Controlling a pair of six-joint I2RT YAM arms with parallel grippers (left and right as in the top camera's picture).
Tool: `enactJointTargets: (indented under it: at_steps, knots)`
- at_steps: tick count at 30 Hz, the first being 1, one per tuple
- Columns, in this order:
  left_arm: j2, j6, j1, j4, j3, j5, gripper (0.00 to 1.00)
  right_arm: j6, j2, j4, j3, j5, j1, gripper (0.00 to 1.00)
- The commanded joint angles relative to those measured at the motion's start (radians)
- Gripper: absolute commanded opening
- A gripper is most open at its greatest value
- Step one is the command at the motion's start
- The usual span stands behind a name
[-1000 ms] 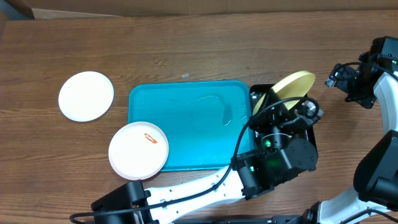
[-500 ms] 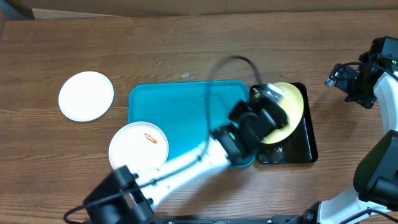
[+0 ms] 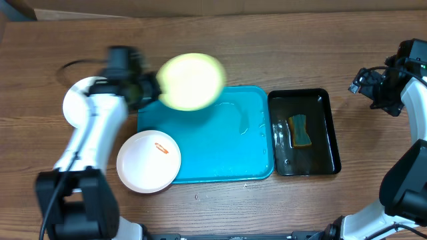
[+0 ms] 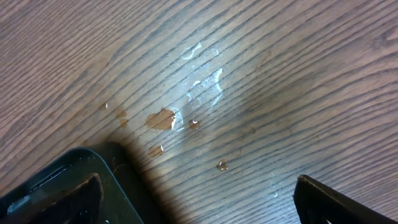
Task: Clean dirty plates on tray and stack at the side
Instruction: 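Swing the yellow plate to the left and set it on the white plate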
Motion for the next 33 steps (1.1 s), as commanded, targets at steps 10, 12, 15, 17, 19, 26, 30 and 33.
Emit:
enactJointTargets:
  at_steps: [10,12,15,17,19,26,30,33]
  knots:
    - [-0.035,0.061,0.569,-0.024,-0.031,-0.069,0.04,0.011,-0.003,0.006,0.014,-0.002,0.000,1.00]
    - [-0.035,0.061,0.602,0.030,-0.056,-0.069,0.04,0.011,-0.003,0.006,0.014,-0.002,0.000,1.00]
    - [-0.030,0.054,0.612,0.094,-0.082,-0.069,0.04,0.011,-0.003,0.006,0.014,-0.002,0.000,1.00]
    - [-0.019,0.054,0.608,0.111,-0.085,-0.079,0.04,0.011,-0.003,0.006,0.014,-0.002,0.000,1.00]
    - [-0.009,0.028,0.604,0.122,-0.085,-0.109,0.04,0.011,-0.003,0.006,0.014,-0.002,0.000,1.00]
    - [0.039,0.013,0.603,0.151,-0.085,-0.121,0.04,0.011,-0.003,0.006,0.014,-0.002,0.000,1.00]
    - [0.076,0.013,0.603,0.165,-0.085,-0.121,0.04,0.011,-0.003,0.006,0.014,-0.002,0.000,1.00]
    - [0.096,0.013,0.601,0.183,-0.085,-0.106,0.04,0.011,-0.003,0.006,0.014,-0.002,0.000,1.00]
